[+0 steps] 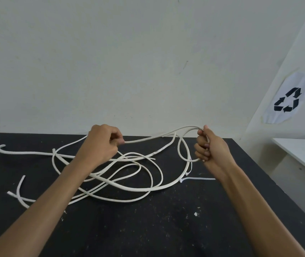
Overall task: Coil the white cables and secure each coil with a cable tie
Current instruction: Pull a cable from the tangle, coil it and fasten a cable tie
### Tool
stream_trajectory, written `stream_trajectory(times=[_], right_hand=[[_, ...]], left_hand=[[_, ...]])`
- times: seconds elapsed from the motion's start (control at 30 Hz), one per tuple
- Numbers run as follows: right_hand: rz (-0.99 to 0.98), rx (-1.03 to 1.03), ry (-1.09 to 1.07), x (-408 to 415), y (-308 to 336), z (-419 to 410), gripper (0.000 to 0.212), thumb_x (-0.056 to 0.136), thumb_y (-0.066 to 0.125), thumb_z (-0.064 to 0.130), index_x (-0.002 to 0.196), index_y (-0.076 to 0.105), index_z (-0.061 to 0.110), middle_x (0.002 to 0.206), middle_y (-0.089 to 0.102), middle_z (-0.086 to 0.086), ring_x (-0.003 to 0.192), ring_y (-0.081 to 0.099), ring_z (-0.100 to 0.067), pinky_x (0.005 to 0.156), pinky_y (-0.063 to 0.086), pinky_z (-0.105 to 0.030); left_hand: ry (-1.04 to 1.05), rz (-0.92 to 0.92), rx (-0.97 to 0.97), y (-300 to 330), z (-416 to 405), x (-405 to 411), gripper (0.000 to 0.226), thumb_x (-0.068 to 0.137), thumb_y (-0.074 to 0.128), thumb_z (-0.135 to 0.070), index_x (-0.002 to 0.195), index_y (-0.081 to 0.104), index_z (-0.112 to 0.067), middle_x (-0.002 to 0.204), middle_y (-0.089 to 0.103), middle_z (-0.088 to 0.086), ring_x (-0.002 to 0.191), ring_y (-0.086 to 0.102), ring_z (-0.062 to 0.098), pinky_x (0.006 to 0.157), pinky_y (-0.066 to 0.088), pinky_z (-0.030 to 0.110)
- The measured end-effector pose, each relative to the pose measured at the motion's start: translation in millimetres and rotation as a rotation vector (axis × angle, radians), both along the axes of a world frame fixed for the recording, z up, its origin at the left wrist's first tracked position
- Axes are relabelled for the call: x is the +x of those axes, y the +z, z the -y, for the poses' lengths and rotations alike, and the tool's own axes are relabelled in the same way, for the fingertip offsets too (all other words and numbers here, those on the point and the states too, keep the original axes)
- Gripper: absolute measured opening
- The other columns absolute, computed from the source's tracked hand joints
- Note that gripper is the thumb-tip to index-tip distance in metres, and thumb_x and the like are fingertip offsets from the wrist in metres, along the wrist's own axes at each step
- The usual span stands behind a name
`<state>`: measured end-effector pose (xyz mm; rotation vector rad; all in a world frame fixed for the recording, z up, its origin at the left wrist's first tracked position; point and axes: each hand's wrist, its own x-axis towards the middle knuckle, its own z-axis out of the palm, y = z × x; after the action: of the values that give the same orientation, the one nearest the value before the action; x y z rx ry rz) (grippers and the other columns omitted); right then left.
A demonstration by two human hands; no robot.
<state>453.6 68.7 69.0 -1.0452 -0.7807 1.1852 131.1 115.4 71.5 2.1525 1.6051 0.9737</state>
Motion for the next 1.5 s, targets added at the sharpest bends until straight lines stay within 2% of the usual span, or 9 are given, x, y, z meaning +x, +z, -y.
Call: stream_trajectory(times=[0.17,0.3,0.4,0.67,0.93,1.13,1.27,1.4,1.5], right_hand=[[0.067,-0.028,-0.036,-10,-1,-5,0.034,0.114,0.047,0.038,0.094,0.058,0.013,0.067,0.039,0.001,0.056,0.039,-0.012,0.048,0.03,-0.024],[0.182,0.007,0.031,-27,-2,-2,0.037,0.115,0.049,0.031,0.09,0.063,0.008,0.075,0.058,-0.006,0.073,0.058,-0.021,0.067,0.051,-0.035],[0.241,0.018,0.117,-41,-3,2,0.039,0.115,0.048,0.031,0.093,0.064,0.004,0.08,0.064,-0.011,0.077,0.066,-0.025,0.075,0.059,-0.038],[0.232,-0.027,0.103,-31,-3,3,0.035,0.114,0.049,0.04,0.097,0.056,0.01,0.067,0.045,-0.001,0.053,0.041,-0.013,0.045,0.029,-0.022],[0.367,-0.103,0.154,-36,-8,7,0.04,0.11,0.058,0.037,0.089,0.068,0.005,0.068,0.056,-0.006,0.059,0.06,-0.018,0.05,0.046,-0.025],[0.189,-0.1,0.295,-63,-9,6,0.043,0.113,0.054,0.034,0.099,0.071,-0.003,0.088,0.073,-0.019,0.083,0.075,-0.029,0.081,0.067,-0.038],[0.156,-0.139,0.41,-69,-10,8,0.042,0.113,0.052,0.039,0.106,0.074,0.004,0.077,0.067,-0.013,0.066,0.065,-0.024,0.073,0.063,-0.037],[0.209,-0.17,0.433,-65,-11,9,0.044,0.112,0.053,0.043,0.082,0.068,0.016,0.062,0.029,0.001,0.049,0.021,-0.011,0.044,0.025,-0.022],[0.169,-0.178,0.357,-52,-9,10,0.04,0.112,0.054,0.04,0.082,0.057,0.013,0.06,0.019,0.003,0.046,0.015,-0.009,0.04,0.016,-0.022]], left_hand=[[-0.218,-0.222,-0.144,-2,10,19,0.025,0.099,0.071,-0.018,0.08,0.078,-0.032,0.081,0.076,-0.018,0.083,0.07,-0.001,0.082,0.056,0.028],[-0.388,-0.15,-0.246,0,26,40,0.033,0.104,0.066,-0.02,0.075,0.072,-0.033,0.075,0.074,-0.02,0.077,0.068,-0.007,0.069,0.045,0.008],[-0.411,-0.132,-0.244,2,31,54,0.029,0.104,0.065,-0.023,0.078,0.074,-0.03,0.078,0.076,-0.017,0.076,0.07,-0.001,0.074,0.052,0.017],[-0.092,-0.324,-0.091,-5,18,34,0.028,0.107,0.055,-0.03,0.086,0.074,-0.029,0.088,0.075,-0.017,0.091,0.069,0.011,0.079,0.045,0.034],[-0.108,-0.252,0.004,3,12,25,0.034,0.11,0.055,-0.028,0.078,0.065,-0.036,0.071,0.064,-0.027,0.072,0.057,-0.007,0.097,0.046,0.038],[-0.242,-0.108,0.034,3,21,57,0.027,0.102,0.066,-0.047,0.08,0.066,-0.032,0.068,0.066,-0.013,0.068,0.063,0.004,0.068,0.048,0.031],[-0.242,0.084,0.076,-2,18,61,0.035,0.088,0.075,-0.065,0.084,0.063,-0.032,0.07,0.07,-0.01,0.067,0.068,0.005,0.067,0.057,0.033],[-0.214,0.067,0.083,-1,18,55,0.053,0.073,0.072,-0.081,0.081,0.063,-0.029,0.063,0.069,-0.004,0.06,0.065,0.018,0.061,0.055,0.035],[-0.195,0.185,-0.015,3,14,38,0.034,0.079,0.083,-0.062,0.079,0.072,-0.029,0.069,0.073,-0.002,0.065,0.069,0.02,0.068,0.056,0.032]])
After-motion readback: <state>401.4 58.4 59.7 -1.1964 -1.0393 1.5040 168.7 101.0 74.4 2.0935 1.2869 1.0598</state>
